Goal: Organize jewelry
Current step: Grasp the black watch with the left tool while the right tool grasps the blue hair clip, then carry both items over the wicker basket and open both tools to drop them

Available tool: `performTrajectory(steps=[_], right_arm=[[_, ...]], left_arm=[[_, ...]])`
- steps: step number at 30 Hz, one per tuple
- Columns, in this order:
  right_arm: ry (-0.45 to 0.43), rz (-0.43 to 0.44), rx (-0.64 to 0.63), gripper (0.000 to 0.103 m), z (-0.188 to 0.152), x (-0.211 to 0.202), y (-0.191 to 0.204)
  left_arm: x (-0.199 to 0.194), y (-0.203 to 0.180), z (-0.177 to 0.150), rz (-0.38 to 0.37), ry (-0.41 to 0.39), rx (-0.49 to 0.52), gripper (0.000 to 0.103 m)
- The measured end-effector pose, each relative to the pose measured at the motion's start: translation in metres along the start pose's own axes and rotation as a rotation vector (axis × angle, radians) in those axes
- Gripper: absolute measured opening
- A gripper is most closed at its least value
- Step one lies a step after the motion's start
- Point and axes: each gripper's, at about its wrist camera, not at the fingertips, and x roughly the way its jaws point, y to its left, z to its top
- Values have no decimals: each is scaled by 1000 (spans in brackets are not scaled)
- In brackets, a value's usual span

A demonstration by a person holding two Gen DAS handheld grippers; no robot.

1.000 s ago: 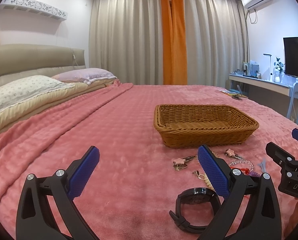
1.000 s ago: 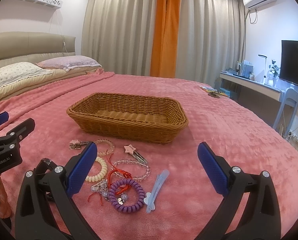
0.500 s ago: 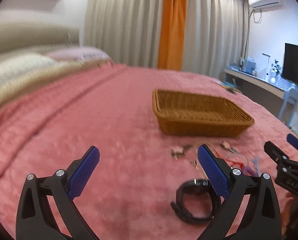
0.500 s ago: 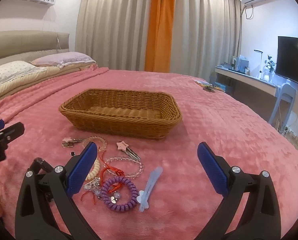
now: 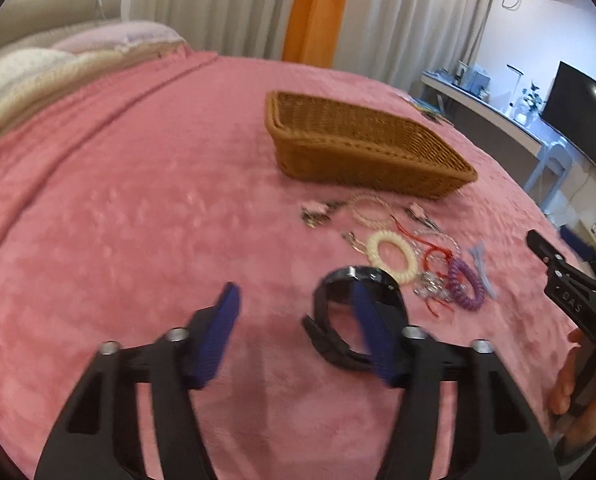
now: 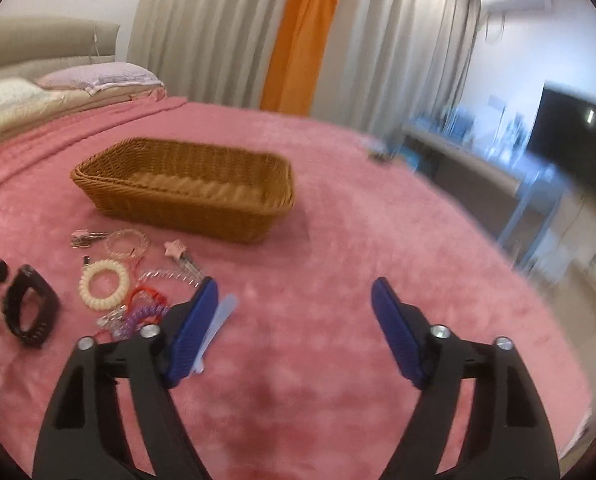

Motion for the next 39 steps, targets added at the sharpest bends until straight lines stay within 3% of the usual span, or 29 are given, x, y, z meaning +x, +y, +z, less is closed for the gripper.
performTrajectory(steps=[1, 4, 9, 12, 14, 20, 22, 28, 35, 39], right_arm=[[47, 46, 36, 57, -1, 6, -6], [119, 116, 64, 45, -5, 17, -7], [218, 225, 99, 41, -11, 30, 9], [261, 214, 106, 35, -14, 41, 19], [264, 225, 115, 24, -13, 45, 21], [307, 219, 113, 19, -10, 63, 34], [299, 219, 109, 9, -10, 61, 34], [248, 227, 109, 9, -9, 51, 31], [211, 256, 128, 9, -8, 44, 25], [154, 274, 139, 9, -6, 33, 21]], left_arm=[[1, -1, 0, -13, 5, 0, 52], [0, -7, -3, -14, 3, 19, 50], [12, -13, -6, -14, 48, 38, 35], [17, -13, -7, -17, 60, 38, 32], [18, -13, -7, -18, 58, 37, 31], [30, -18, -10, 9, 80, 52, 24], [29, -18, -10, 9, 78, 55, 23], [27, -12, -9, -1, 62, 27, 9], [26, -12, -9, -17, 54, 32, 9], [18, -8, -8, -29, 12, 11, 8]])
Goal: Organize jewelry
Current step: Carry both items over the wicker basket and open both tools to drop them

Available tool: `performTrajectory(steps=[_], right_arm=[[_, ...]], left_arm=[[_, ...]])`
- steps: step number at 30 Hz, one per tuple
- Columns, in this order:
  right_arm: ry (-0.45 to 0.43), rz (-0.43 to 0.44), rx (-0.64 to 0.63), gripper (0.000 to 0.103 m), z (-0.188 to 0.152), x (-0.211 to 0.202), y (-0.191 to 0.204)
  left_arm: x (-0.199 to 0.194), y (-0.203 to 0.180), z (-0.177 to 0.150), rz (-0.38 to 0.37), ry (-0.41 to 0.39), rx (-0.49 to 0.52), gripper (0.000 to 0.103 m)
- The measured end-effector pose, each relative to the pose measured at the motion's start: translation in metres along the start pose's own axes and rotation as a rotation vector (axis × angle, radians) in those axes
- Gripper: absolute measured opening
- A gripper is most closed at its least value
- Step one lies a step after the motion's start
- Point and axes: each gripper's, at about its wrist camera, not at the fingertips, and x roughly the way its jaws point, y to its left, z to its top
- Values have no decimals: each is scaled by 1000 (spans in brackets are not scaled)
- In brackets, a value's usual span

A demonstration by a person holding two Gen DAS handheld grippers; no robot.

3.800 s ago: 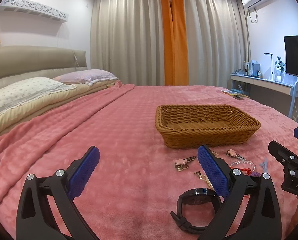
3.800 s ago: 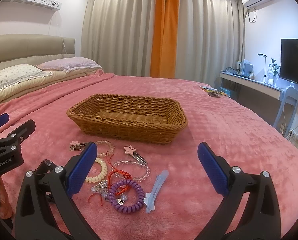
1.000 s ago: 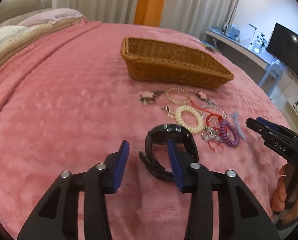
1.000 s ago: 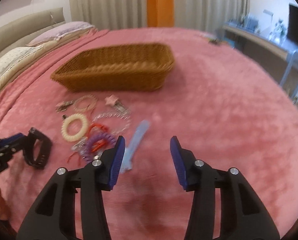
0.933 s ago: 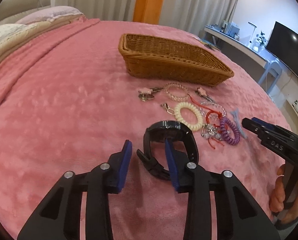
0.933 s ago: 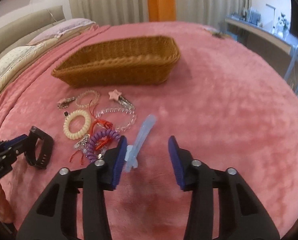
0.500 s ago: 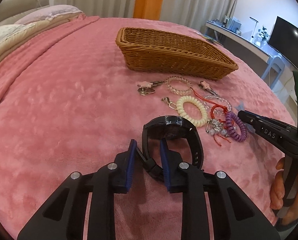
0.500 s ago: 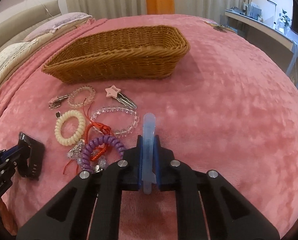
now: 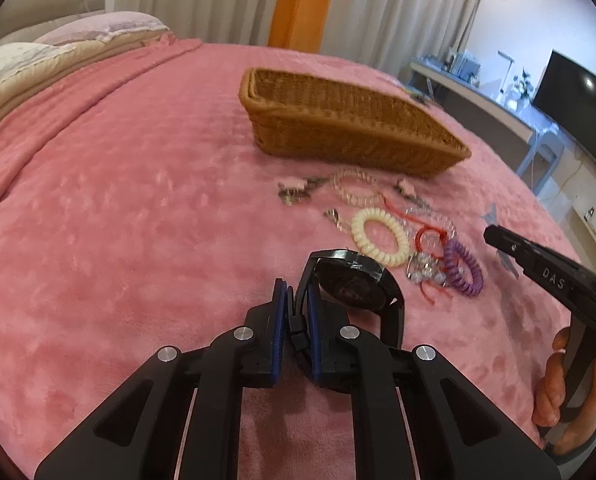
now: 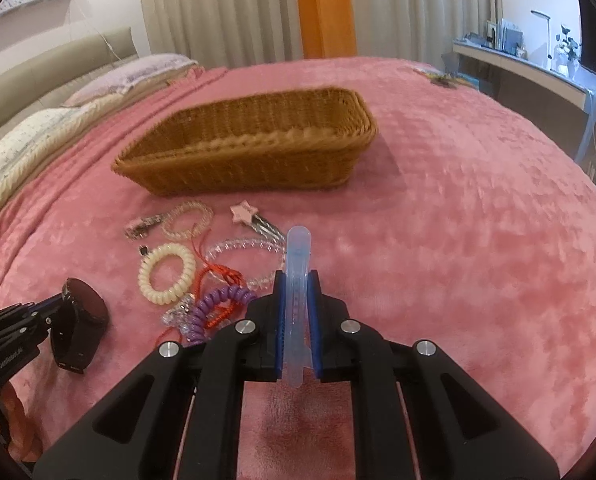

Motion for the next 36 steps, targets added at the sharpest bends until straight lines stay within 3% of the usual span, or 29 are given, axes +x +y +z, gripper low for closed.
performTrajectory(steps=[4, 9, 14, 18, 21, 26, 32, 36], right_arm=[[-76, 29, -4, 9, 4, -16, 2], [-148, -22, 10, 9, 22, -42, 8], [-213, -21, -80, 9, 65, -70, 27], [-232, -3, -119, 9, 112, -65, 38], [-201, 21, -128, 9, 149, -30, 41], [-133, 54, -84, 9, 176, 39, 36], [38, 72, 29, 9, 173, 130, 22], [96, 77, 31, 9, 161, 153, 17]], left_arm=[[-18, 0, 4, -27, -83, -15, 8], [-44, -8, 20, -40, -152, -8, 8], [-70, -26, 69, -32, -236, 45, 8], [-70, -37, 118, -29, -296, 56, 8], [-46, -44, 150, -27, -293, 50, 8], [15, -42, 186, -10, -265, 36, 8], [93, -27, 196, 4, -168, 7, 9], [119, -16, 182, -5, -122, 16, 9]])
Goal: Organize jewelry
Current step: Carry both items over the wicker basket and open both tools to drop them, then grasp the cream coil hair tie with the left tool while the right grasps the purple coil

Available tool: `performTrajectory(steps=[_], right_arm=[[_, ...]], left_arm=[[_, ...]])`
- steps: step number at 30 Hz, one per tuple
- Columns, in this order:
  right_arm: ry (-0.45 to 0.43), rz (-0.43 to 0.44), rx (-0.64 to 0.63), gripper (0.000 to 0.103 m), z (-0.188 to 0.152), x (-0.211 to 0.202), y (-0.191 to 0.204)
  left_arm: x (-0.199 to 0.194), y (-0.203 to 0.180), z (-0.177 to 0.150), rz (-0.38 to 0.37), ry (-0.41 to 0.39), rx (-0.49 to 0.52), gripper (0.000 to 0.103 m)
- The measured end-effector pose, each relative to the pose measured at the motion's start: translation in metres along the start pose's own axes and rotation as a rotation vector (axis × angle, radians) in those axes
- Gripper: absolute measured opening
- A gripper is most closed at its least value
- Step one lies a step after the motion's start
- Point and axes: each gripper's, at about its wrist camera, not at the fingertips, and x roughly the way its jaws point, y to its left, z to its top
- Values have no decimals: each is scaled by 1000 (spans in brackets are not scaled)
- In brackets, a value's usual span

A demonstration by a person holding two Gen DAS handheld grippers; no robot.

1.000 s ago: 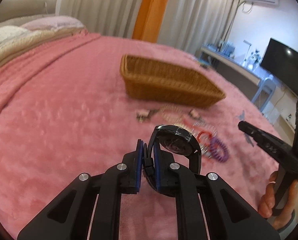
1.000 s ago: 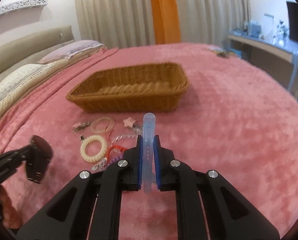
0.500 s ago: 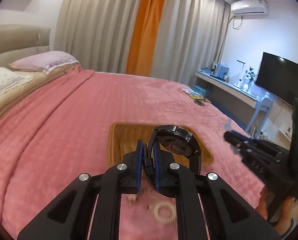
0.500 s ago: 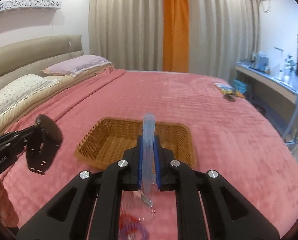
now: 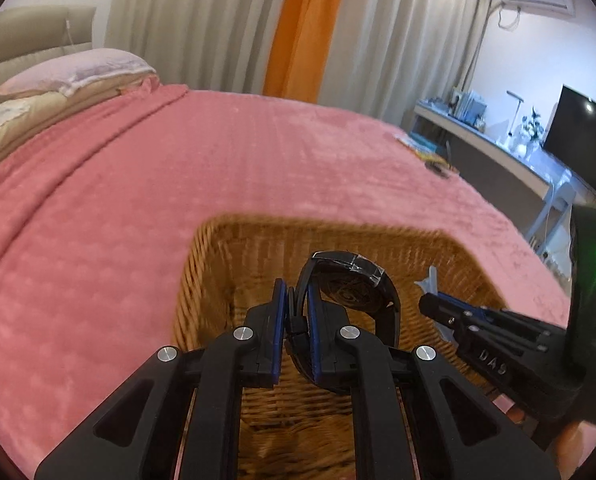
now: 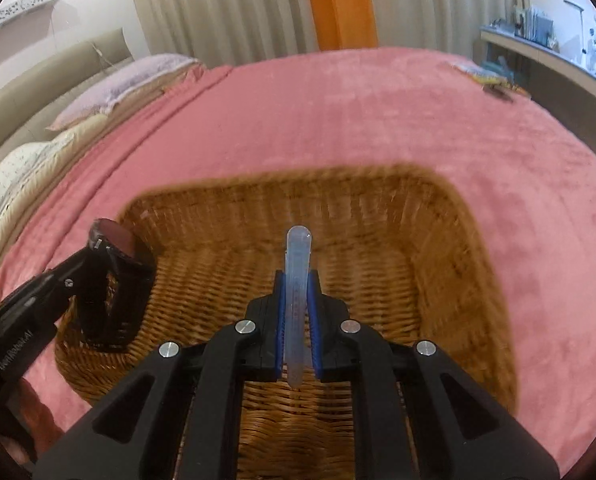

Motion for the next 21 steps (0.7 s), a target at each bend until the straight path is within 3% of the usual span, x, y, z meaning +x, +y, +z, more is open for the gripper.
performTrajectory(steps=[4, 6, 8, 9, 10, 15, 18, 21], right_arm=[[19, 28, 35, 9, -9, 8, -11], [19, 38, 43, 10, -10, 8, -11], [-4, 47, 56, 21, -11, 1, -13], [-19, 52, 62, 38, -11, -2, -16], [-41, 55, 70, 48, -11, -8, -17], [-138, 82, 82, 48, -17, -44, -21], [-195, 67, 61, 48, -31, -79, -21], [-216, 53, 27, 48, -49, -112, -16]], left_arm=[[12, 2, -11, -11, 40, 19, 10], [13, 0, -10, -12, 45, 22, 16], [8, -1, -11, -14, 23, 26, 26], [3, -2, -10, -2, 8, 36, 30], [0, -1, -10, 2, -4, 40, 36], [-35, 5, -12, -27, -59, 7, 36], [-75, 3, -18, -60, -125, 6, 44], [-105, -3, -25, -92, -136, 19, 48]])
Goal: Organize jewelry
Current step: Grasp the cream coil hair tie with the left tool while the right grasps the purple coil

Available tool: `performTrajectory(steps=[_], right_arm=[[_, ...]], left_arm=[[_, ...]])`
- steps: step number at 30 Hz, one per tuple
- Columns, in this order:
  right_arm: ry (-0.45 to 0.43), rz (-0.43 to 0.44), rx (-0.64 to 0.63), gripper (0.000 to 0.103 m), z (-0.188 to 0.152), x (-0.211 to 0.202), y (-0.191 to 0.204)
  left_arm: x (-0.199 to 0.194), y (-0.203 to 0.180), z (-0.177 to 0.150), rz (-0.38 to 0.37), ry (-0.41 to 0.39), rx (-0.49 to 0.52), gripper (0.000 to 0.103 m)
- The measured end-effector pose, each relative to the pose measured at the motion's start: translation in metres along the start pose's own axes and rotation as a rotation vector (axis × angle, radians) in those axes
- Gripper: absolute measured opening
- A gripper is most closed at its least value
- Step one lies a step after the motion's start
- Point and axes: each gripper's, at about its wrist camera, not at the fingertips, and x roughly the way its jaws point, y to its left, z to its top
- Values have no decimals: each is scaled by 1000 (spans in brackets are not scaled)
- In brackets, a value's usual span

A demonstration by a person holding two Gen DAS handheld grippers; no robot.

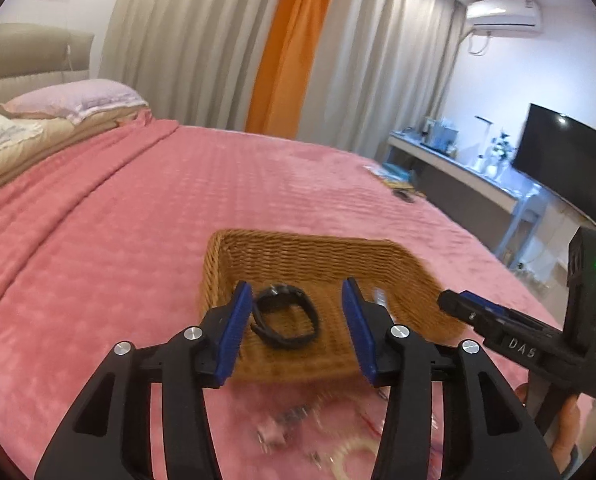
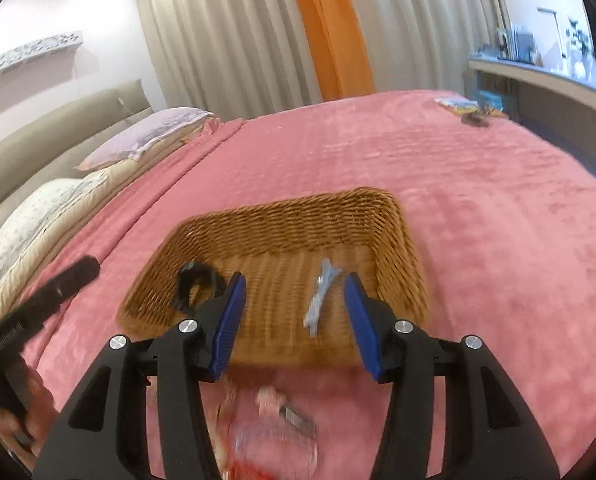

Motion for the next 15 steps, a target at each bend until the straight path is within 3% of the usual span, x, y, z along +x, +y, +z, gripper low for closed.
performTrajectory(steps=[3, 6, 7, 10, 15], right_arm=[[-15, -1, -14, 48, -23, -34, 3], [40, -4, -12, 47, -55, -47, 7], [53, 1, -10, 43, -65, -49, 7], [83, 1, -23, 32, -91, -52, 10], [81, -14, -61, 30, -104, -61, 8]], left_arm=[[-28, -8, -16, -64, 21, 11, 51], [-45, -12, -43, -75, 47, 3, 51], [-48, -11, -53, -74, 59, -5, 51], [-46, -5, -80, -88, 101, -46, 51], [-20, -1, -110, -39, 187, -66, 49]])
